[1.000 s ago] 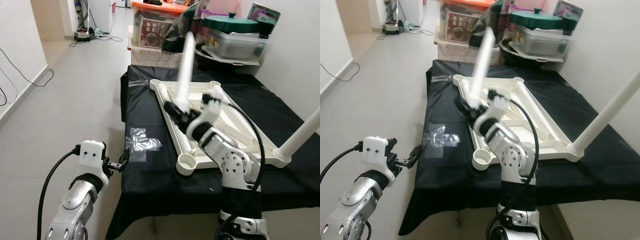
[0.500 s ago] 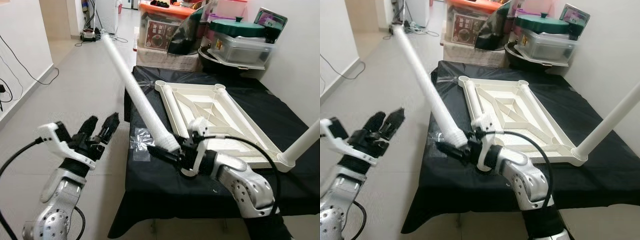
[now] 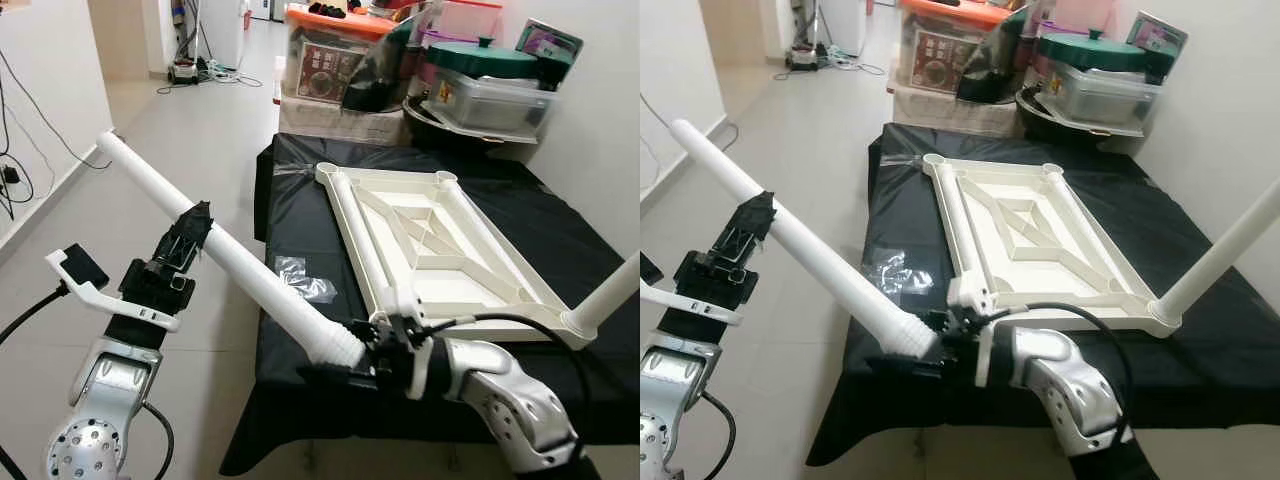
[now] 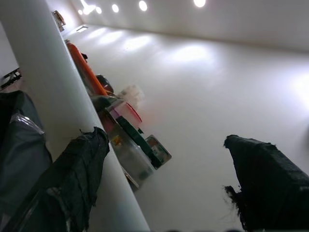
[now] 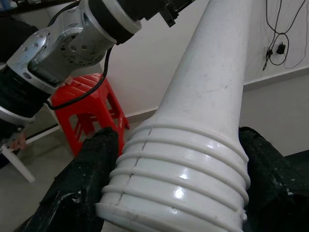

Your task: Building children table

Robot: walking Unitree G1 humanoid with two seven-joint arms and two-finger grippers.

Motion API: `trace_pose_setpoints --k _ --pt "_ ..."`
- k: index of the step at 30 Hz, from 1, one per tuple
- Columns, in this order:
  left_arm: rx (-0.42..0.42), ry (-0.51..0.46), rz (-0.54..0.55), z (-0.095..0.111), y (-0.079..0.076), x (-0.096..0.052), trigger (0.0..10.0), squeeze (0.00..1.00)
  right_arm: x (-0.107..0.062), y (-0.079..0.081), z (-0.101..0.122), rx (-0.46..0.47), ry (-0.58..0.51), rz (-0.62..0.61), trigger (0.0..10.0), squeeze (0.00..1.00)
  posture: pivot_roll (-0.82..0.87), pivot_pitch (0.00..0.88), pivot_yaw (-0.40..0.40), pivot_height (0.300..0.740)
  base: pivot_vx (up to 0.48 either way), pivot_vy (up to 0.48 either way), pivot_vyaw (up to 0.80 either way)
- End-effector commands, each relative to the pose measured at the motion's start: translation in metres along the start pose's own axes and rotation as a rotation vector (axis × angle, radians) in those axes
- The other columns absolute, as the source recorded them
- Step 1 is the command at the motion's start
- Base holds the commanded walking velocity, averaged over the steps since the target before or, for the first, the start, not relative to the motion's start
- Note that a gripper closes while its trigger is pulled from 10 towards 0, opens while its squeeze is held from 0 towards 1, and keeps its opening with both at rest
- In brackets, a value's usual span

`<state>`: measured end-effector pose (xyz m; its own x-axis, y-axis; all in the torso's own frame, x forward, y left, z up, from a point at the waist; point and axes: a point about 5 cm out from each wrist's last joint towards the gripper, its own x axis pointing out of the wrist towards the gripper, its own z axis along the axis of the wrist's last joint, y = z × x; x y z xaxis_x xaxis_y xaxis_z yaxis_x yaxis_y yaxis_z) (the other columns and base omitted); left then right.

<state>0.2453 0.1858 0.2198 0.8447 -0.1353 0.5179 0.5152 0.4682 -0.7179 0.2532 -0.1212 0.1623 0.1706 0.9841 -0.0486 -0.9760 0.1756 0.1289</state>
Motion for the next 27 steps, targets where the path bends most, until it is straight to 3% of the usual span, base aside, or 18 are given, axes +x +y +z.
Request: trace_pose_setpoints --k 1,5,9,12,16,20,27 --pt "-0.038 0.026 0.024 -0.005 0.004 -0.002 10.0 0.0 0.002 0.007 0.003 -0.034 -0.021 0.079 0.0 0.0 0.11 0.0 -0.143 0.74 0.0 0.0 0.0" --pt "-0.065 0.032 0.024 -0.004 0.005 -0.003 10.0 0.0 0.002 0.003 0.003 -0.044 -0.03 0.066 0.0 0.0 0.11 0.0 -0.143 0.74 0.0 0.0 0.0" --pt "-0.078 0.04 0.022 -0.005 0.003 -0.004 10.0 0.0 0.003 -0.008 0.006 -0.056 -0.059 -0.016 0.0 0.0 0.11 0.0 -0.143 0.74 0.0 0.0 0.0" --pt "-0.095 0.061 -0.002 -0.007 -0.001 -0.005 10.0 0.0 0.004 -0.027 0.011 -0.061 -0.109 -0.166 0.0 0.0 0.11 0.0 -0.147 0.74 0.0 0.0 0.0" --pt "-0.098 0.066 -0.002 -0.007 -0.001 -0.004 10.0 0.0 0.004 -0.031 0.012 -0.057 -0.132 -0.193 0.0 0.0 0.11 0.0 -0.147 0.74 0.0 0.0 0.0" --pt "-0.1 0.072 0.032 -0.007 0.005 -0.005 10.0 0.0 -0.001 -0.002 0.011 0.018 -0.161 0.071 0.0 0.0 0.1 0.0 -0.144 0.74 0.0 0.0 0.0" --pt "-0.107 0.081 0.021 -0.007 0.004 -0.005 10.0 0.0 -0.004 0.008 0.001 0.045 -0.109 0.159 0.0 0.0 0.1 0.0 -0.142 0.74 0.0 0.0 0.0"
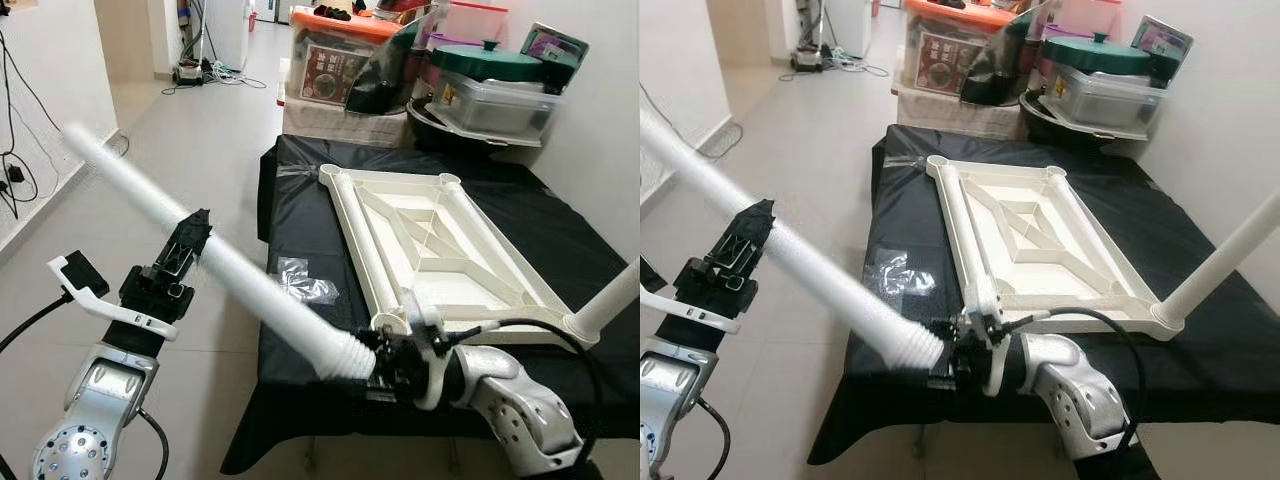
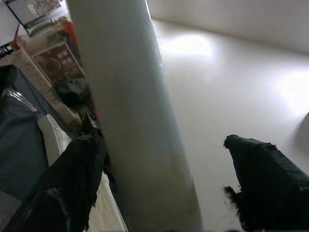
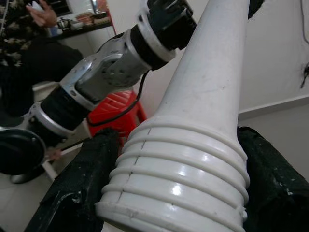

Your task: Building children table

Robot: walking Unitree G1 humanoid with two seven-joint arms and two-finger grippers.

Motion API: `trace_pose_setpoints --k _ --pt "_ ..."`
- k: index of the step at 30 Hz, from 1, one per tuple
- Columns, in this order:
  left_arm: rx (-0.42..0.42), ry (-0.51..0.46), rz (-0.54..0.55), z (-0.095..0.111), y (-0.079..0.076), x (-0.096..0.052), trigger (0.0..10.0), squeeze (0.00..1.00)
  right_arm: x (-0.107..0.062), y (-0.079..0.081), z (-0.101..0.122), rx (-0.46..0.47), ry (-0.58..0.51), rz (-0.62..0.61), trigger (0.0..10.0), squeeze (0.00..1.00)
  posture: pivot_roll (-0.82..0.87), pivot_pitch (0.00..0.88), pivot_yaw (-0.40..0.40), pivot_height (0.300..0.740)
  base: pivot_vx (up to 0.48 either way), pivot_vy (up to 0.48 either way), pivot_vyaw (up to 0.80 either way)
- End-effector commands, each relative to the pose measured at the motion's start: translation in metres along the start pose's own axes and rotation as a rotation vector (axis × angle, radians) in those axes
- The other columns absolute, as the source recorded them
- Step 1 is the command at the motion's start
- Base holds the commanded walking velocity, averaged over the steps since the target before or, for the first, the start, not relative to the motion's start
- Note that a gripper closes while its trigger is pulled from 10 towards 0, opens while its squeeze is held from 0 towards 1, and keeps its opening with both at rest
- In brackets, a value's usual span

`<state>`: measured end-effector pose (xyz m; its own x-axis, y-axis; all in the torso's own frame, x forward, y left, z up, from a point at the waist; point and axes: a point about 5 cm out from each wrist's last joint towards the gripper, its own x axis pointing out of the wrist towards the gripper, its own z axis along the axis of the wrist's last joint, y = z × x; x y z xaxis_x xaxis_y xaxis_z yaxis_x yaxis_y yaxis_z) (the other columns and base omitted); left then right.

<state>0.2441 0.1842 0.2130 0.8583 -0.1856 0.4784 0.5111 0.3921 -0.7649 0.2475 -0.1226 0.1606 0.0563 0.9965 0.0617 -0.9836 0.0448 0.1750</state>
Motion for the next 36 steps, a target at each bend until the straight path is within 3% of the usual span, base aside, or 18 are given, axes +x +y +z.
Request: trace_pose_setpoints --k 1,13,14,24,25,26,27,30,31,32,36 --pt "-0.018 0.017 0.006 -0.003 0.001 0.0 10.0 0.0 -0.001 0.003 0.003 -0.002 -0.017 0.028 0.0 0.0 0.1 0.0 -0.142 0.74 0.0 0.0 0.0" --pt "-0.029 -0.023 -0.001 0.004 0.0 0.001 10.0 0.0 -0.013 0.01 -0.012 0.038 0.07 0.115 0.0 0.0 0.11 0.0 -0.147 0.74 0.0 0.0 0.0" --pt "-0.016 -0.033 -0.017 0.006 -0.003 -0.001 0.0 0.0 -0.015 0.01 -0.012 0.04 0.077 0.12 0.0 0.0 0.11 0.0 -0.149 0.74 0.0 0.0 0.0" --pt "0.031 -0.059 0.0 0.007 -0.004 -0.004 0.0 0.0 -0.017 0.008 -0.01 0.027 0.096 0.135 0.0 0.0 0.11 0.0 -0.148 0.74 0.0 0.0 0.0" --pt "0.039 -0.062 0.007 0.007 -0.004 -0.004 0.0 0.0 -0.016 0.002 -0.008 0.0 0.1 0.083 0.0 0.0 0.11 0.0 -0.148 0.74 0.0 0.0 0.0" --pt "0.044 -0.064 0.012 0.006 -0.004 -0.004 0.0 0.0 -0.014 -0.011 -0.008 -0.041 0.118 -0.039 9.2 0.0 0.11 0.0 -0.147 0.74 0.0 0.0 0.0" --pt "0.046 -0.064 0.014 0.006 -0.004 -0.004 0.0 0.0 -0.013 -0.02 -0.008 -0.07 0.13 -0.126 9.2 0.0 0.11 0.0 -0.147 0.74 0.0 0.0 0.0" --pt "0.05 -0.063 0.013 0.005 -0.005 -0.004 0.0 0.0 -0.013 -0.027 -0.009 -0.071 0.142 -0.188 10.0 0.0 0.11 0.0 -0.147 0.74 0.0 0.0 0.0" --pt "0.054 -0.064 0.021 0.005 -0.004 -0.003 0.0 0.0 -0.013 -0.035 -0.008 -0.07 0.131 -0.255 10.0 0.88 0.11 0.0 -0.146 0.74 0.0 0.0 0.0" --pt "0.057 -0.064 0.027 0.004 -0.003 -0.003 0.0 0.0 -0.014 -0.039 -0.007 -0.065 0.12 -0.289 10.0 1.0 0.11 0.0 -0.146 0.74 0.0 0.0 0.0" --pt "0.07 -0.067 0.034 0.004 -0.003 -0.001 0.0 0.0 -0.016 -0.045 -0.002 -0.061 0.094 -0.332 10.0 1.0 0.11 0.0 -0.144 0.74 0.0 0.0 0.0"
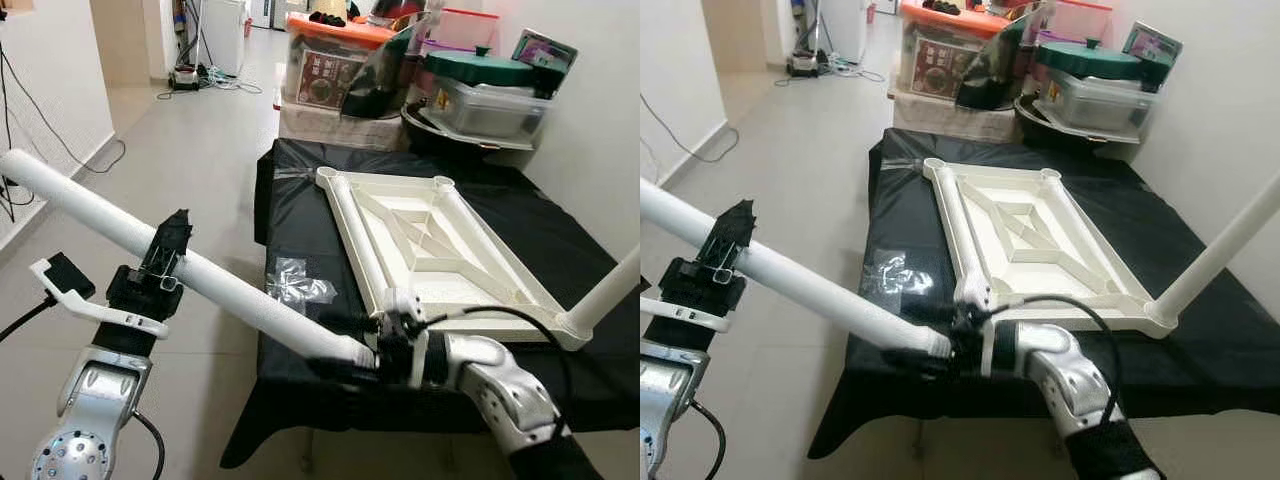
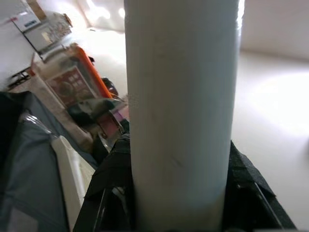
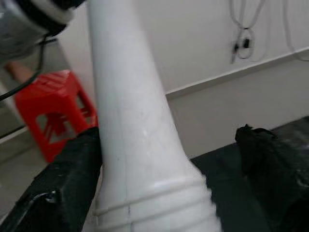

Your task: Building children table

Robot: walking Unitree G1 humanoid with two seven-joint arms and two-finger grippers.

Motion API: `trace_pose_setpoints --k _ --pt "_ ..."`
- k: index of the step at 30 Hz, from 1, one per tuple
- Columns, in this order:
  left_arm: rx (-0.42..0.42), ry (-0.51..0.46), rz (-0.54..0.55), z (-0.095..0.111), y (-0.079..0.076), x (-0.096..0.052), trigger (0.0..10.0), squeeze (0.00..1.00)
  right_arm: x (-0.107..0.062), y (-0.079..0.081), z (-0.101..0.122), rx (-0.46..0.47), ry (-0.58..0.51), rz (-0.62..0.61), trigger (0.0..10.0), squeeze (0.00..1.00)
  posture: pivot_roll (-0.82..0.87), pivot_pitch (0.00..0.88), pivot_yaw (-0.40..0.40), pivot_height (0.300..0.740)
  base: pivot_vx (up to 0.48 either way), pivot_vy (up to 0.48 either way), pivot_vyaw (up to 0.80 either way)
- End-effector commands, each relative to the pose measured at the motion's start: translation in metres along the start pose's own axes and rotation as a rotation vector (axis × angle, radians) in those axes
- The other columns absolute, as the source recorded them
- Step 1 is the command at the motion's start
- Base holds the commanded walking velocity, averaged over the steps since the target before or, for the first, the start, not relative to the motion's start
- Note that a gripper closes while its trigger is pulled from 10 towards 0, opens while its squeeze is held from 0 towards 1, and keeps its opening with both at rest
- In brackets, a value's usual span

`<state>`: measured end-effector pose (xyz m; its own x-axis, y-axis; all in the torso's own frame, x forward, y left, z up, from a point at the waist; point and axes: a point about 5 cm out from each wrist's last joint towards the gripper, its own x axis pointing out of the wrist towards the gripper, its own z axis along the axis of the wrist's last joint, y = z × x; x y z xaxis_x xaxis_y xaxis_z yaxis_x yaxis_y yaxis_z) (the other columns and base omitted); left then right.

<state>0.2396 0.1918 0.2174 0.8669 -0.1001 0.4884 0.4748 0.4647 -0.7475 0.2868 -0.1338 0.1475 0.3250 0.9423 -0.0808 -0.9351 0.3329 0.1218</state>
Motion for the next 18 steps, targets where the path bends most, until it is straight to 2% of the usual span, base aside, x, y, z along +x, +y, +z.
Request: trace_pose_setpoints --k 1,5,6,9,11,12,14,18 --pt "-0.002 0.014 0.001 -0.005 -0.001 0.002 0.0 0.0 -0.006 -0.006 0.004 -0.009 -0.008 -0.043 10.0 1.0 0.11 0.0 -0.144 0.74 0.0 0.0 0.0" --pt "0.027 0.031 0.006 -0.007 0.0 0.002 0.0 0.0 -0.01 -0.007 0.01 -0.028 -0.007 -0.03 10.0 1.0 0.1 0.0 -0.143 0.74 0.0 0.0 0.0" --pt "0.087 0.063 0.006 -0.012 0.001 0.002 0.0 0.0 -0.012 -0.005 0.02 -0.06 0.0 0.001 10.0 1.0 0.1 0.0 -0.144 0.74 0.0 0.0 0.0" --pt "0.126 0.084 0.004 -0.015 0.001 0.002 0.0 0.0 -0.012 -0.005 0.025 -0.084 0.003 0.011 10.0 1.0 0.1 0.0 -0.144 0.74 0.0 0.0 0.0" --pt "0.177 0.102 0.017 -0.019 0.003 0.002 0.0 0.0 -0.008 -0.001 0.047 -0.157 0.0 0.054 10.0 1.0 0.09 0.0 -0.143 0.74 0.0 0.0 0.0" --pt "0.177 0.102 0.017 -0.019 0.003 0.002 0.0 0.0 -0.008 -0.001 0.047 -0.157 0.0 0.054 10.0 1.0 0.09 0.0 -0.143 0.74 0.0 0.0 0.0" --pt "0.207 0.109 0.028 -0.021 0.004 0.003 0.0 0.0 -0.003 0.0 0.062 -0.207 0.014 0.06 10.0 1.0 0.09 0.0 -0.145 0.74 0.0 0.0 0.0" --pt "0.229 0.118 0.036 -0.023 0.005 0.004 0.0 0.0 0.013 -0.007 0.086 -0.19 0.037 -0.02 10.0 1.0 0.08 0.0 -0.137 0.74 0.0 0.0 0.0"
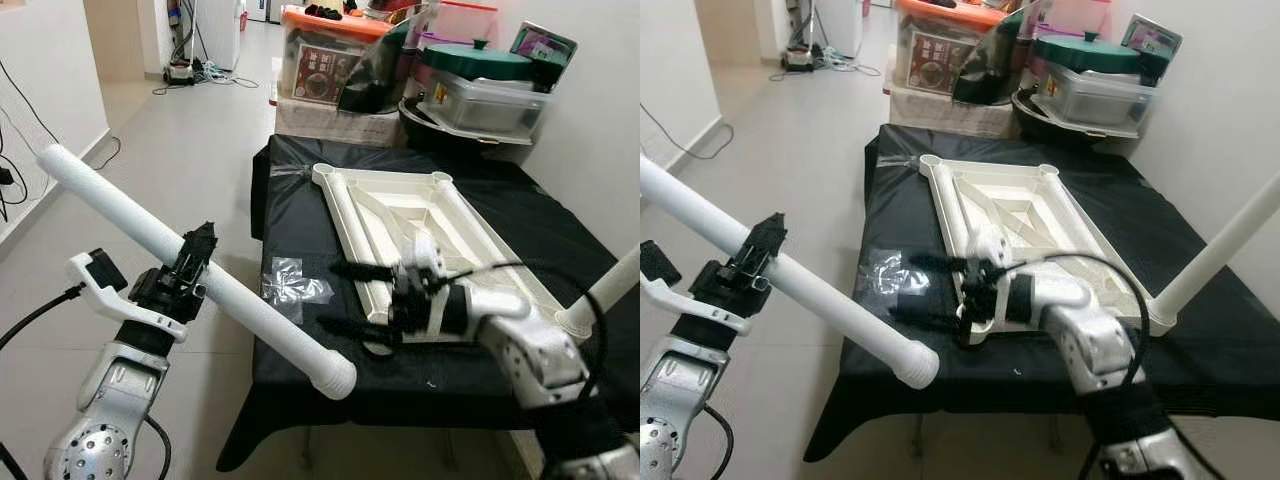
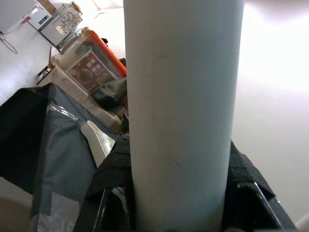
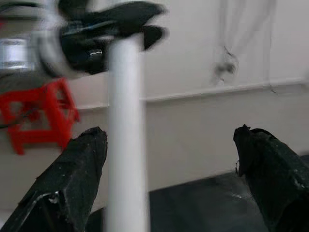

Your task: Building children table

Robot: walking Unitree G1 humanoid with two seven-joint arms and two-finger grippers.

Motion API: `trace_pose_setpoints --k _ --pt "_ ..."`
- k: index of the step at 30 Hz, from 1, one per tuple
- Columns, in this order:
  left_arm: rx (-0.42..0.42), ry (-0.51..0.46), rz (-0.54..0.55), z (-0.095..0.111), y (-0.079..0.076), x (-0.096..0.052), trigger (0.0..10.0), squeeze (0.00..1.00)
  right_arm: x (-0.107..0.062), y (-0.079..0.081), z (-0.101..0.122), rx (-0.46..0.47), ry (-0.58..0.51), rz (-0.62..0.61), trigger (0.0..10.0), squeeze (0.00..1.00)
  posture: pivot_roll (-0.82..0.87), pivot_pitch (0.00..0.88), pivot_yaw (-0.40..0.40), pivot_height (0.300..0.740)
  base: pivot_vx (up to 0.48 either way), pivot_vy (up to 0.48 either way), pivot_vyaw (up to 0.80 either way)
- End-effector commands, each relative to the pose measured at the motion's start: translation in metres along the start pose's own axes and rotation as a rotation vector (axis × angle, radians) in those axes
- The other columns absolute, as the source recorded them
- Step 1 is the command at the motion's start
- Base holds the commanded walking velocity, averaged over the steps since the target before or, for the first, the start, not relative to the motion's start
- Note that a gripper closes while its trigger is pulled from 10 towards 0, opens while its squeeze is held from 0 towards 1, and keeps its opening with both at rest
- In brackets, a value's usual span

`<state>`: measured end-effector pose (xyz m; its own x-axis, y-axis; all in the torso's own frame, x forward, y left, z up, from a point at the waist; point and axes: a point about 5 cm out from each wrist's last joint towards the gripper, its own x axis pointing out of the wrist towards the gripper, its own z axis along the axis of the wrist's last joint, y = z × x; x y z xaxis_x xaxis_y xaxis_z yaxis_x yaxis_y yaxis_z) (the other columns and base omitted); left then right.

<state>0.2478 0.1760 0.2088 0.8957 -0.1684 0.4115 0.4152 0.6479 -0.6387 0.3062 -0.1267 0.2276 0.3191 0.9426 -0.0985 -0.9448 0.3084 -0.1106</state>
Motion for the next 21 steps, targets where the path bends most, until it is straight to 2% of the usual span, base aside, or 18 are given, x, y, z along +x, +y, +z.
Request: trace_pose_setpoints --k 1,3,4,7,11,16,21 --pt "0.008 0.015 0.006 -0.005 0.001 0.0 0.0 0.0 0.007 -0.002 0.003 0.045 0.022 -0.023 10.0 1.0 0.08 0.0 -0.137 0.74 0.0 0.0 0.0" --pt "0.009 0.019 0.007 -0.006 0.001 0.001 0.0 0.0 0.012 -0.001 0.01 0.059 0.012 -0.015 10.0 1.0 0.08 0.0 -0.135 0.74 0.0 0.0 0.0" --pt "0.016 0.023 0.003 -0.009 0.0 0.002 0.0 0.0 0.024 0.006 0.014 0.085 0.038 0.024 10.0 1.0 0.08 0.0 -0.135 0.74 0.0 0.0 0.0" --pt "0.021 0.024 0.001 -0.01 -0.001 0.003 0.0 0.0 0.034 0.012 0.008 0.096 0.087 0.042 10.0 1.0 0.08 0.0 -0.133 0.74 0.0 0.0 0.0" --pt "0.031 0.021 -0.001 -0.011 -0.002 0.003 0.0 0.0 0.038 0.019 -0.005 0.104 0.163 0.064 10.0 1.0 0.09 0.0 -0.141 0.74 0.0 0.0 0.0" --pt "0.055 0.015 0.001 -0.011 -0.003 0.002 0.0 0.0 0.044 0.032 -0.007 0.157 0.207 0.117 10.0 1.0 0.09 0.0 -0.146 0.74 0.0 0.0 0.0" --pt "0.065 0.027 -0.004 -0.015 -0.003 0.002 0.0 0.0 0.057 0.033 -0.014 0.192 0.253 0.067 10.0 1.0 0.09 0.0 -0.145 0.74 0.0 0.0 0.0"
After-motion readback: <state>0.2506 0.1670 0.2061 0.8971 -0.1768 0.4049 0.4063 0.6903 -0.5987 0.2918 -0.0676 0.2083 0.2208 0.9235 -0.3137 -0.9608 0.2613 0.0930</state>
